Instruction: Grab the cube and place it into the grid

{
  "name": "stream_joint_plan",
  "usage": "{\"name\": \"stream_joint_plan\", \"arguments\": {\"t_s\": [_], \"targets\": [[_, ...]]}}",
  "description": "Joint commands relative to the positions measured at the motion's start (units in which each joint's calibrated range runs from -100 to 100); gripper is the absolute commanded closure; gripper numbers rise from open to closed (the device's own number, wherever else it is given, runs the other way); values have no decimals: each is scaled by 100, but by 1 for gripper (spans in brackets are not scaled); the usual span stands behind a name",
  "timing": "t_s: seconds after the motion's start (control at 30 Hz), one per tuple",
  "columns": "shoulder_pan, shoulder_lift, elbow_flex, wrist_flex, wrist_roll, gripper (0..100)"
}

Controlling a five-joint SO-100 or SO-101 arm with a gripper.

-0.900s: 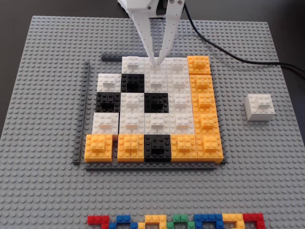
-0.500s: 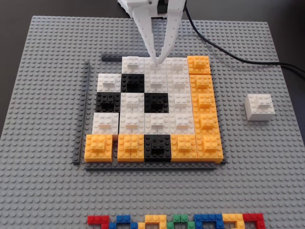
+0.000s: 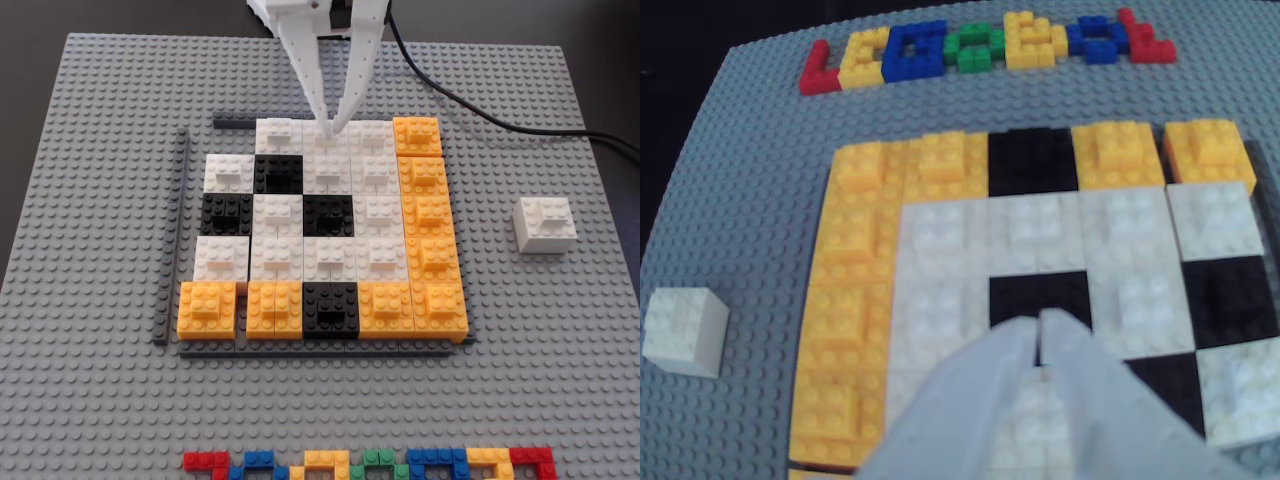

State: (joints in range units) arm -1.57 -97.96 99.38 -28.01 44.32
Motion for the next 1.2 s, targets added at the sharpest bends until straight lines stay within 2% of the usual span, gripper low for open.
{"name": "stream_joint_plan", "arguments": {"t_s": [0.0,0.23,0.4,1.17], "targets": [[-61,-204,53,-169,15,100],[6,-195,16,-189,166,100],[-31,295,-564,-125,161,100],[-1423,3769,-5738,1458,-786,100]]}}
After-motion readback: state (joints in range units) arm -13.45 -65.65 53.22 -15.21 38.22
